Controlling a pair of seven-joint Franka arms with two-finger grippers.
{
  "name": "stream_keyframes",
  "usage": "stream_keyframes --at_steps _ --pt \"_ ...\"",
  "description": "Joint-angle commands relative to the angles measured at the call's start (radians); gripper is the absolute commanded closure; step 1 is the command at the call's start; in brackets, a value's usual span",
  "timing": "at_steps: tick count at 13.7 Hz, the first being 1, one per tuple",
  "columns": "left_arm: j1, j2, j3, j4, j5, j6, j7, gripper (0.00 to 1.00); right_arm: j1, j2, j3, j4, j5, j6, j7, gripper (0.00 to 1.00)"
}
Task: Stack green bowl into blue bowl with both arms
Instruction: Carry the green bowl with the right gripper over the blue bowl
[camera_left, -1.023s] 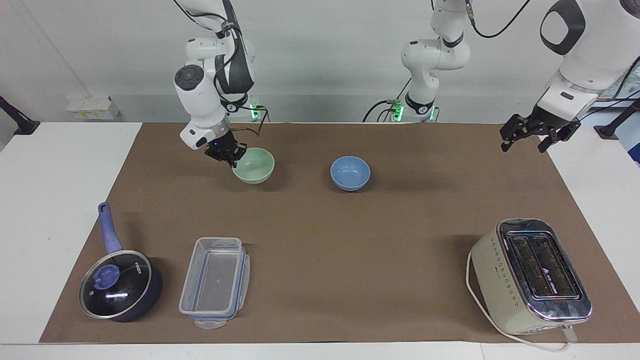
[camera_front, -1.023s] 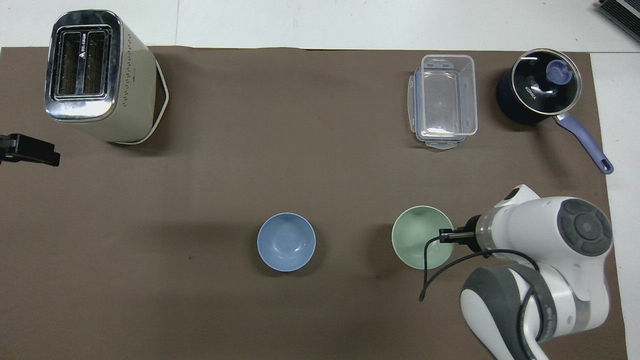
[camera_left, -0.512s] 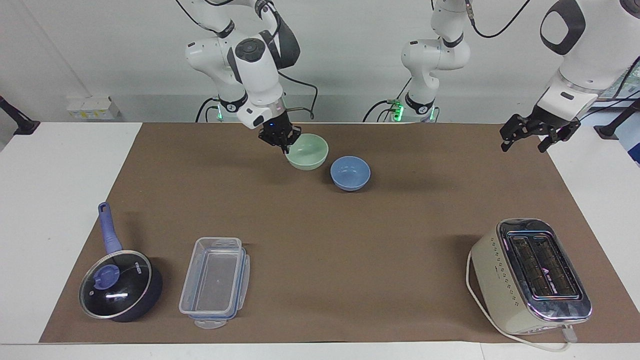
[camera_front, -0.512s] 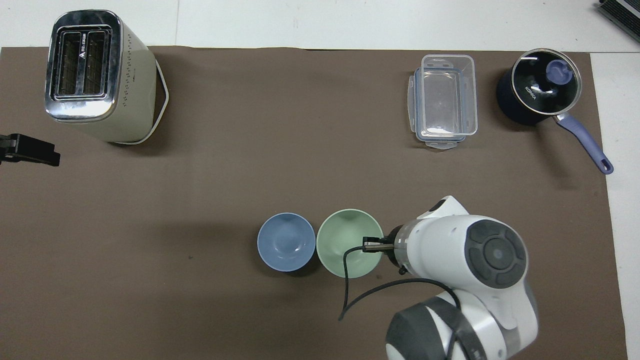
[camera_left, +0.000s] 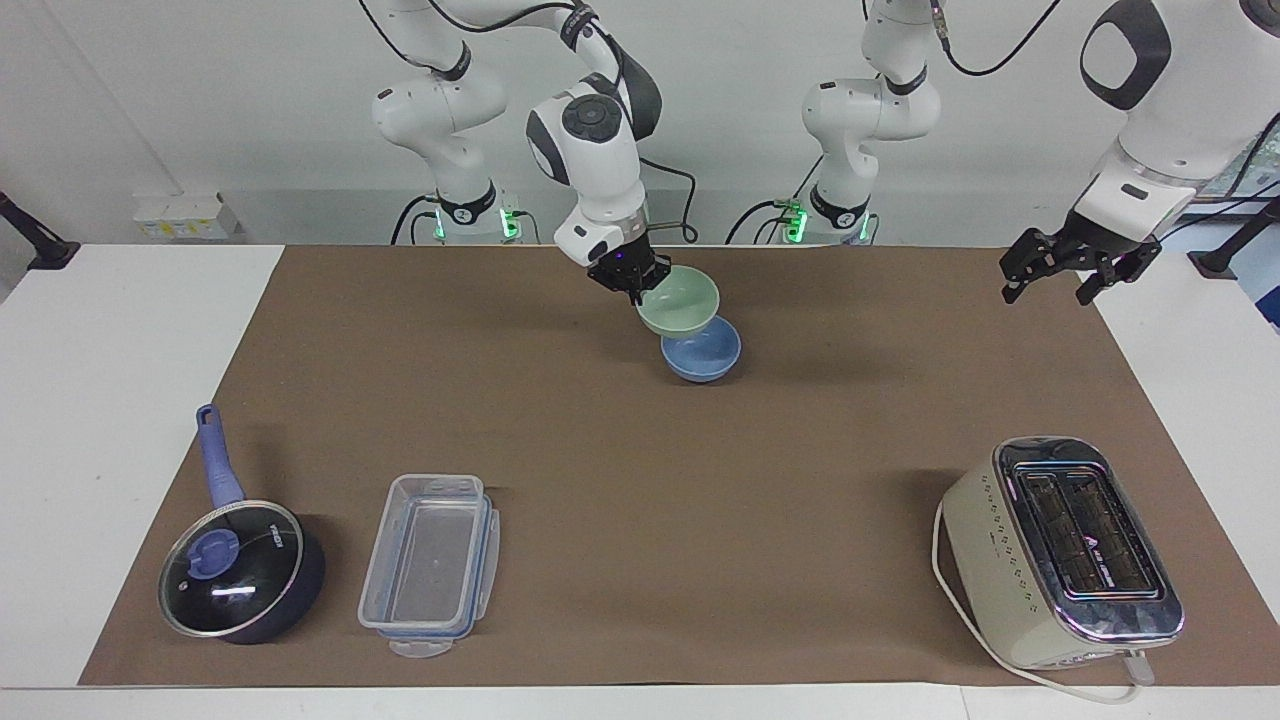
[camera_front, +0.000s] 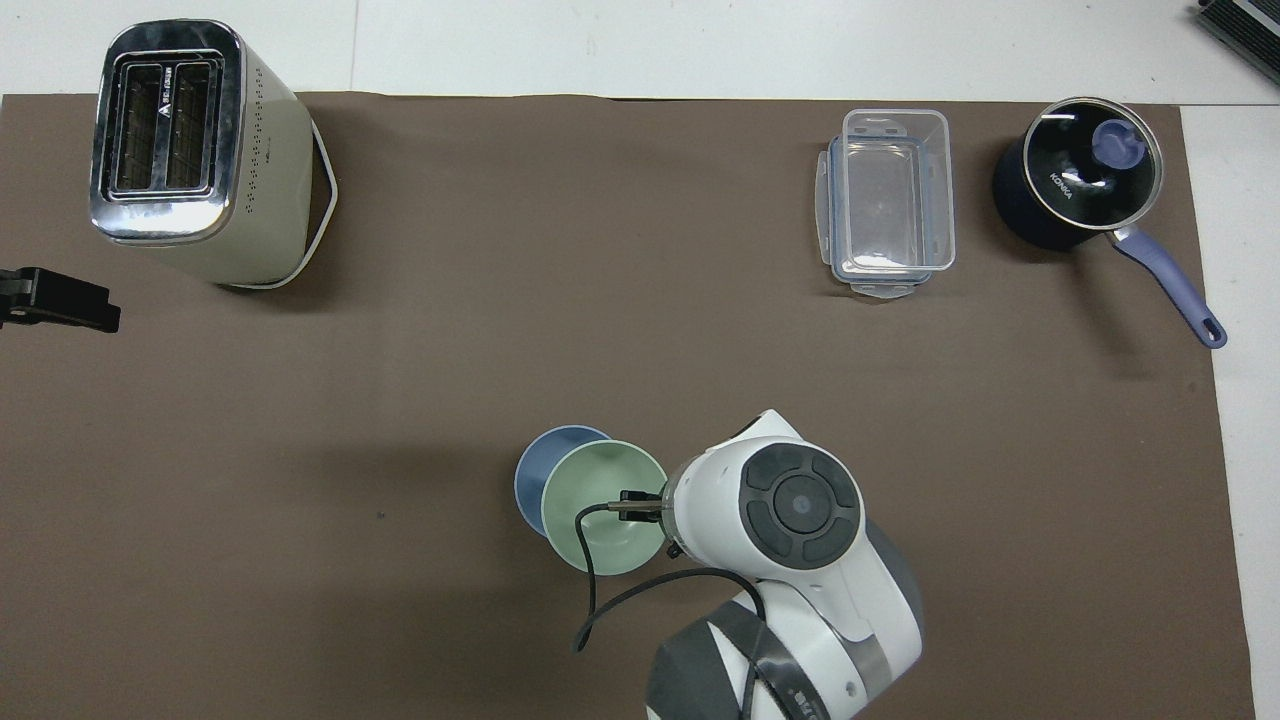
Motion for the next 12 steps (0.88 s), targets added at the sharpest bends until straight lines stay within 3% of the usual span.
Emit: stream_keyframes --at_steps 1,8,12 --pt "0.010 0.003 -0.008 0.011 0.020 -0.017 0.012 0.00 0.016 0.037 -0.003 0.032 0.002 0.013 0.022 1.00" --pt "0.010 0.003 -0.008 0.011 0.020 -0.017 0.012 0.00 0.047 0.133 -0.003 0.075 -0.066 0.083 0.106 1.00" --pt "0.010 0.003 -0.008 0.011 0.022 -0.017 0.012 0.00 0.068 0.150 -0.003 0.063 -0.077 0.109 0.125 1.00"
